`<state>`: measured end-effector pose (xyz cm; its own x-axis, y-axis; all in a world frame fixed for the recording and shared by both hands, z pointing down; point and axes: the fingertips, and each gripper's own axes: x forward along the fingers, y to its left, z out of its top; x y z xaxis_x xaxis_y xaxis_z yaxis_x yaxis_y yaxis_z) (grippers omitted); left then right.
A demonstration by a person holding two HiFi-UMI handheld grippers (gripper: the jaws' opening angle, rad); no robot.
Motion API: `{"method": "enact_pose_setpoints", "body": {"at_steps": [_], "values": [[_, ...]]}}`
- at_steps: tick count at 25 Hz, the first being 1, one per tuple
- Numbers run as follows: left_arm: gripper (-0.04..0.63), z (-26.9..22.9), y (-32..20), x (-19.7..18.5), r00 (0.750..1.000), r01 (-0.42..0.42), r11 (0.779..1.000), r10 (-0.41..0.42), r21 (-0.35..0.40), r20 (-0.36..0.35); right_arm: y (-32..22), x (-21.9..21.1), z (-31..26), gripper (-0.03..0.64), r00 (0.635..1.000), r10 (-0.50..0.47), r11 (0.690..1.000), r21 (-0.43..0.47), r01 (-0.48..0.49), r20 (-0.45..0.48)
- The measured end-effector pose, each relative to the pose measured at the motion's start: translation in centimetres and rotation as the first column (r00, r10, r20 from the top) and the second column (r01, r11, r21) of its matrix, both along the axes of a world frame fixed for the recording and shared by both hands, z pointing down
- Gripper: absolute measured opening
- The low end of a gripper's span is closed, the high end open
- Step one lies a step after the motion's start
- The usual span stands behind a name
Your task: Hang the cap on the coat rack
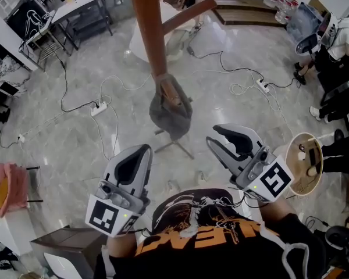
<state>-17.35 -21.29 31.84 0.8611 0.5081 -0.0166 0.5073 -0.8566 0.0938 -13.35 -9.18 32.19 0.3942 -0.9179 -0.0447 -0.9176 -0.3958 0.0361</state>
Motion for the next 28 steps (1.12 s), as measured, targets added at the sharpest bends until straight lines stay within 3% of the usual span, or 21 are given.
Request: {"method": "enact_pose_setpoints", "body": {"at_steps": [6, 14, 28], "values": [[0.023, -0.1, 0.3, -0.3, 1.000, 0.000, 1.000, 0.000, 0.007, 0.001, -0.3, -0.8, -0.7, 0.015, 0.999, -0.029, 0.999, 0.015, 0.028, 0.040], [0.023, -0.3, 1.2, -1.6, 1.000, 0.005, 0.999, -0.004, 0.039, -0.020, 0.5, -1.2, -0.3, 0.014, 0.998, 0.023, 1.000, 0.000, -0.023, 0.059], [0.023, 0.4, 2.8, -2.8, 1.000, -0.019, 0.999, 0.019, 0.033, 0.000, 0.8, -2.7, 0.2, 0.014, 0.999, 0.006, 1.000, 0.011, -0.007, 0.037]]}}
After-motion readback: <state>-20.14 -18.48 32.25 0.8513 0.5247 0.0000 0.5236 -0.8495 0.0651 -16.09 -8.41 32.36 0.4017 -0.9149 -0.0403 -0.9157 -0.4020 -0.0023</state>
